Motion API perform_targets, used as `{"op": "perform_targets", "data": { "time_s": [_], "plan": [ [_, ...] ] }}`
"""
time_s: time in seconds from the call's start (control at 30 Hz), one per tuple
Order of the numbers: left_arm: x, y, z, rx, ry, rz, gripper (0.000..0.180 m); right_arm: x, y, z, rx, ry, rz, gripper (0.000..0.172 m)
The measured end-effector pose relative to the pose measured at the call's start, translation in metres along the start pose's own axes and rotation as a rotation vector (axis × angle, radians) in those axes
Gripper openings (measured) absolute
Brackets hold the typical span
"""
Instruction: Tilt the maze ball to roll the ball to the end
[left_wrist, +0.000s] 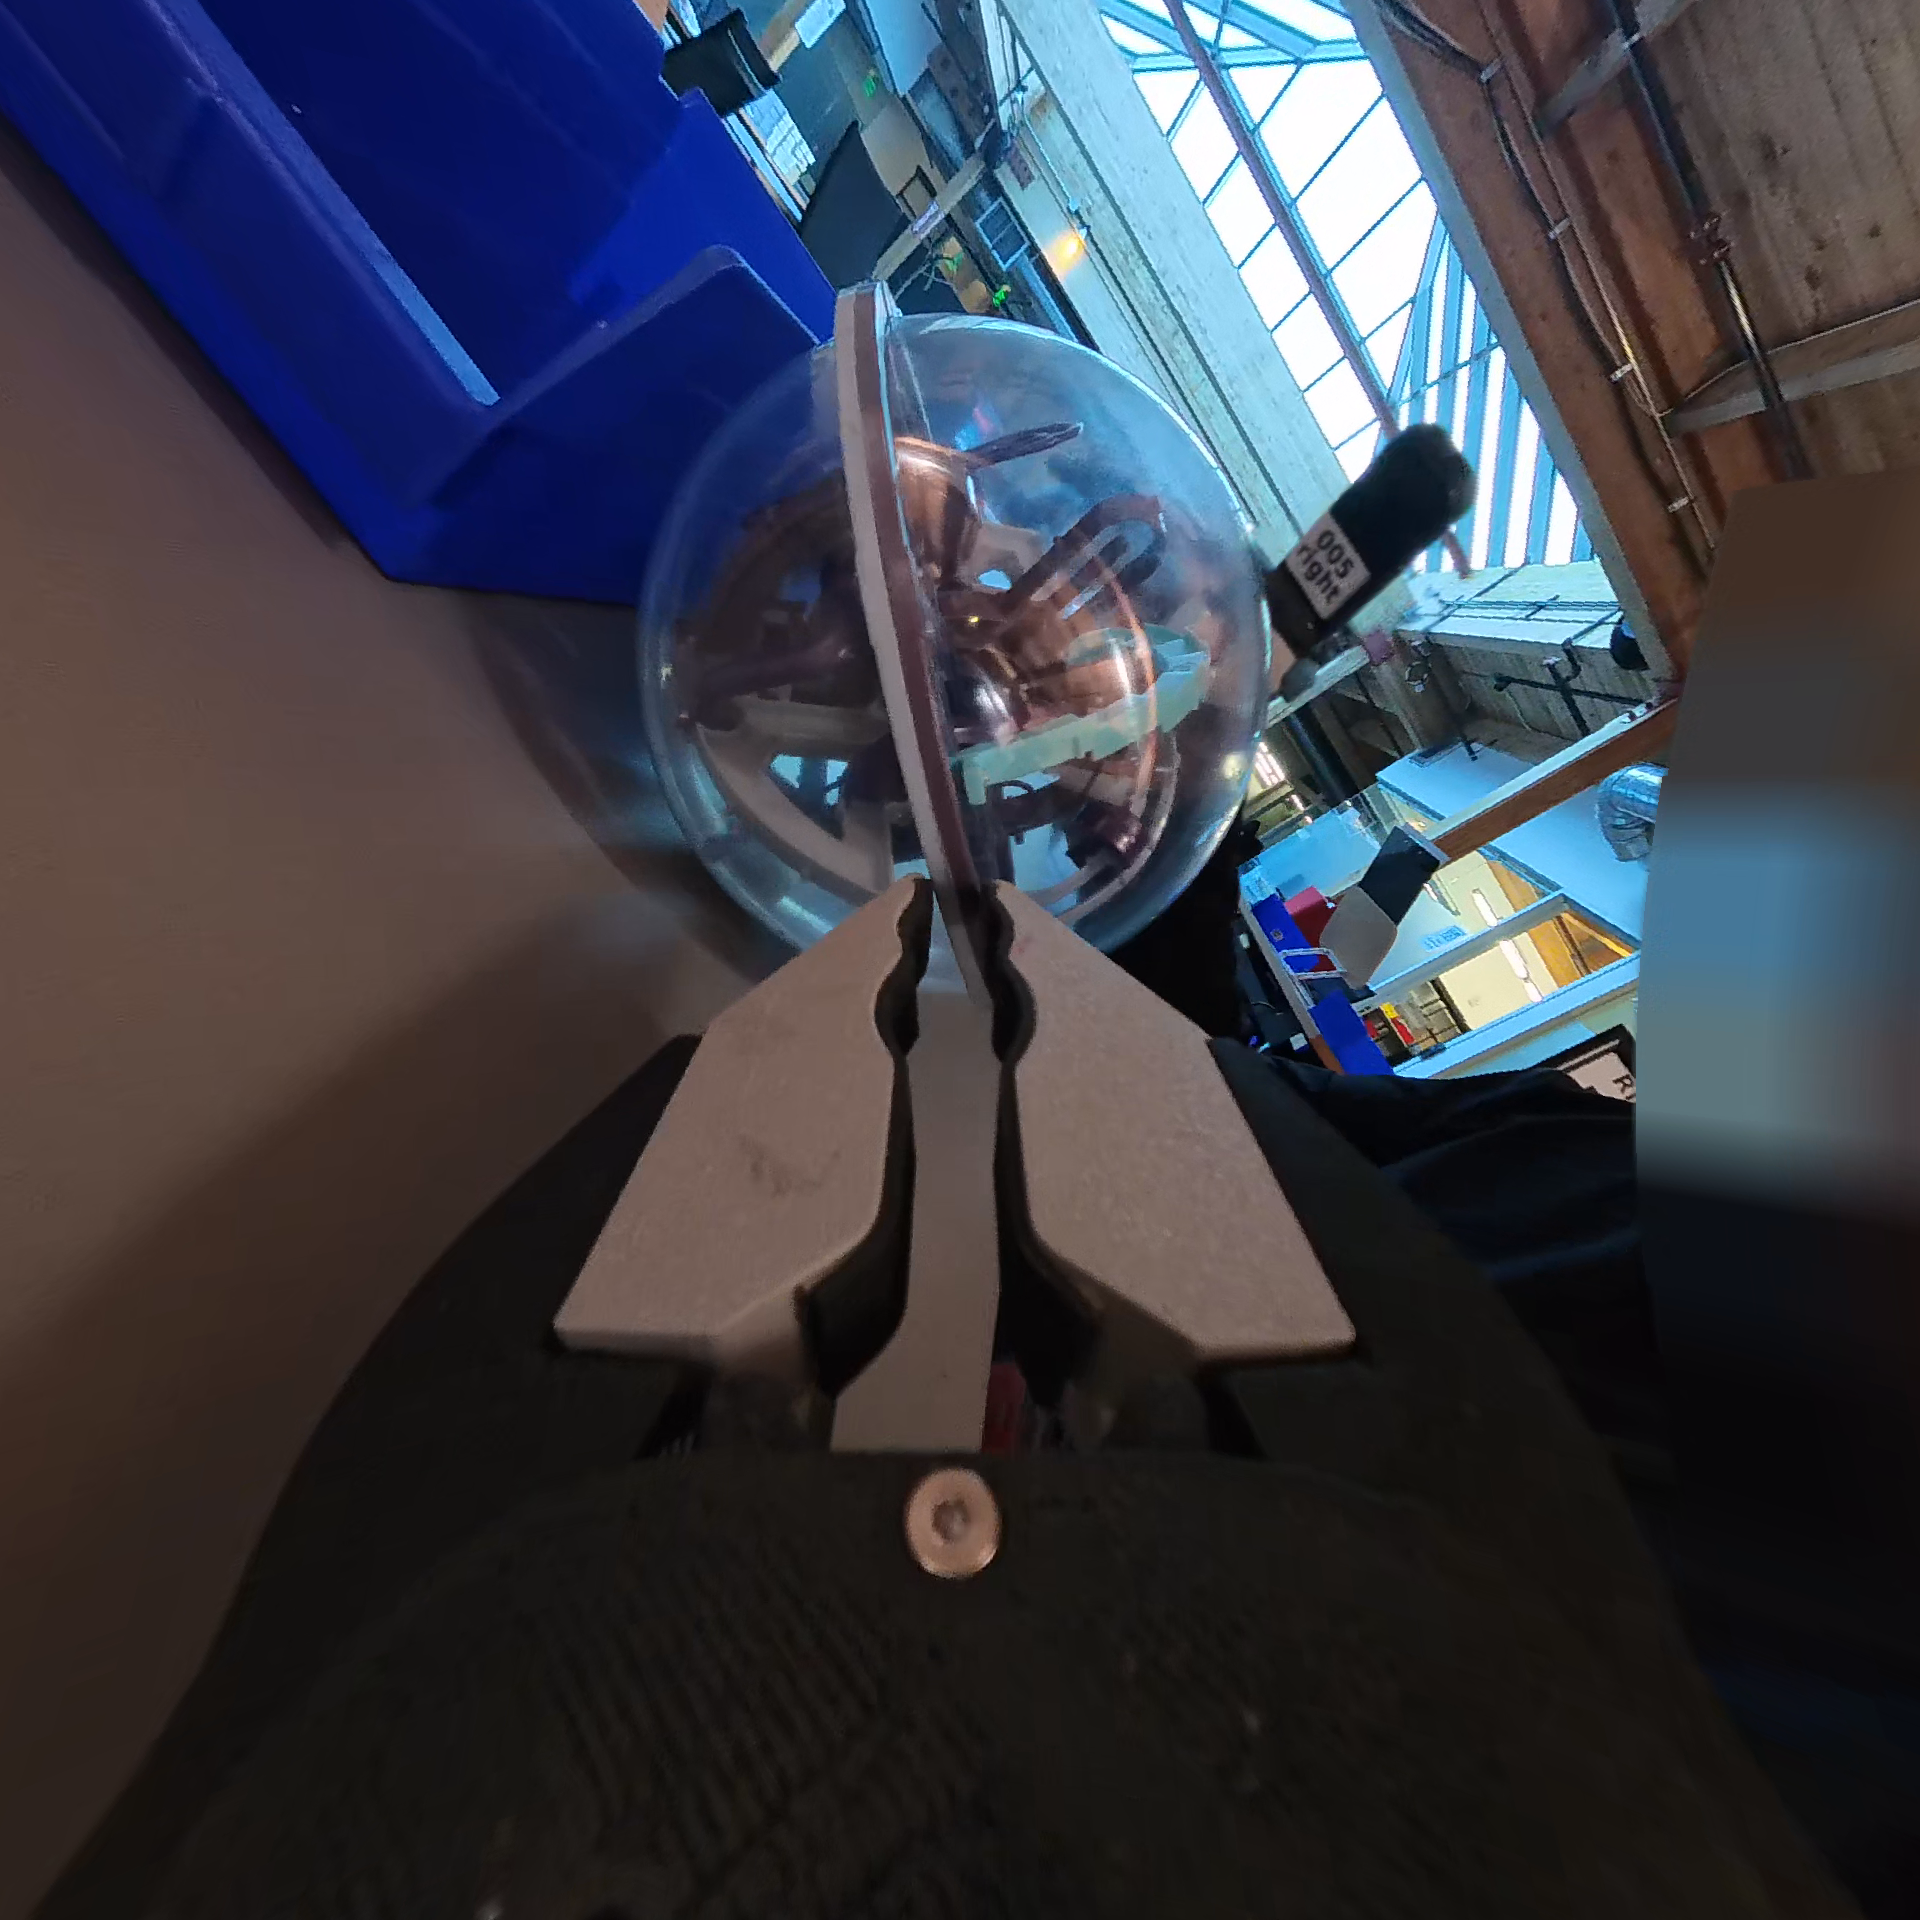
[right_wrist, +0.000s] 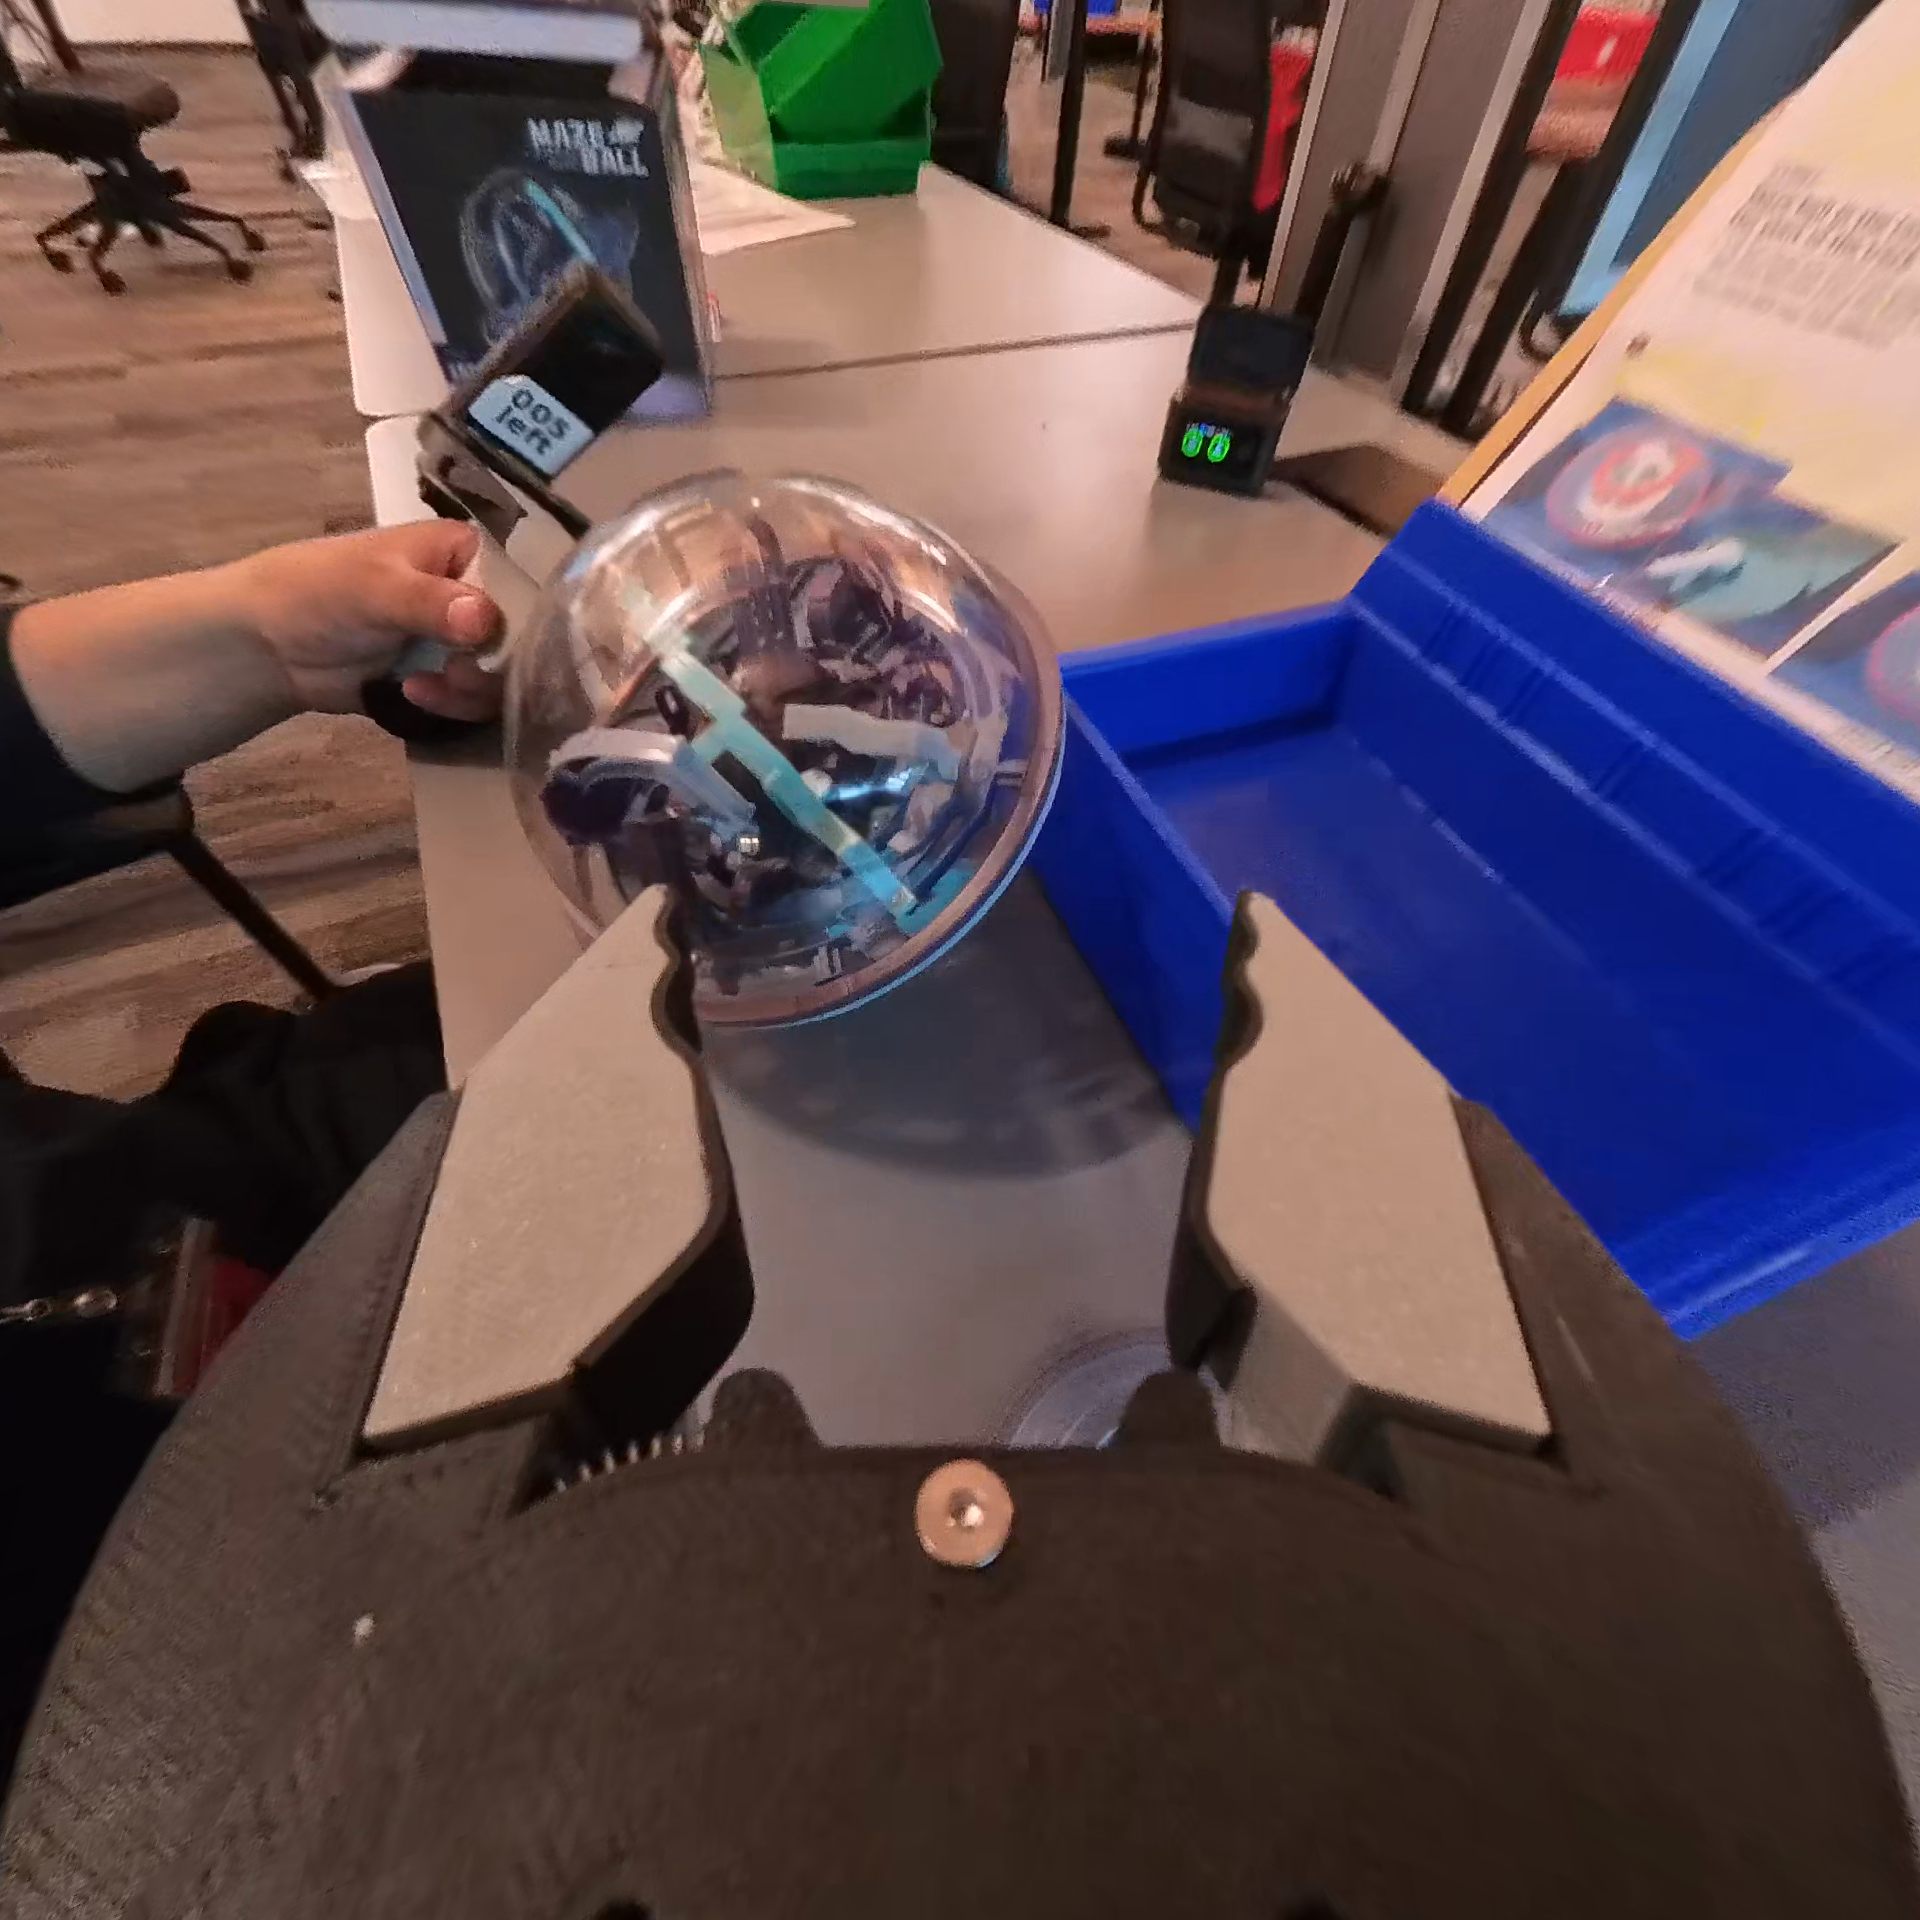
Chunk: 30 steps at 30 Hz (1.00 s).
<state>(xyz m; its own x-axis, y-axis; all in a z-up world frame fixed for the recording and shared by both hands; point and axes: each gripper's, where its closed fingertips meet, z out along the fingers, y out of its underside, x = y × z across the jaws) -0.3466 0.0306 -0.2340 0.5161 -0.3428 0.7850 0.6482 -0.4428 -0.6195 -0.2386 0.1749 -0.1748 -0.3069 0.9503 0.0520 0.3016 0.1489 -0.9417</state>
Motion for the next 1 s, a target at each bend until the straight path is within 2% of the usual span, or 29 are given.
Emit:
{"op": "perform_targets", "data": {
  "time_s": [0.1, 0.63, 1.0],
  "plan": [
    [-0.001, 0.001, 0.001, -0.004, -0.014, 0.010, 0.006, 0.000, 0.009, 0.010, -0.037, -0.016, 0.030, 0.102],
    [-0.001, 0.002, 0.000, -0.008, -0.010, 0.004, 0.006, -0.004, 0.014, 0.022, -0.049, -0.056, 0.081, 0.100],
    [-0.001, 0.001, 0.000, -0.005, -0.011, 0.002, 0.006, 0.001, 0.002, 0.012, 0.029, -0.081, 0.158, 0.095]
  ]
}}
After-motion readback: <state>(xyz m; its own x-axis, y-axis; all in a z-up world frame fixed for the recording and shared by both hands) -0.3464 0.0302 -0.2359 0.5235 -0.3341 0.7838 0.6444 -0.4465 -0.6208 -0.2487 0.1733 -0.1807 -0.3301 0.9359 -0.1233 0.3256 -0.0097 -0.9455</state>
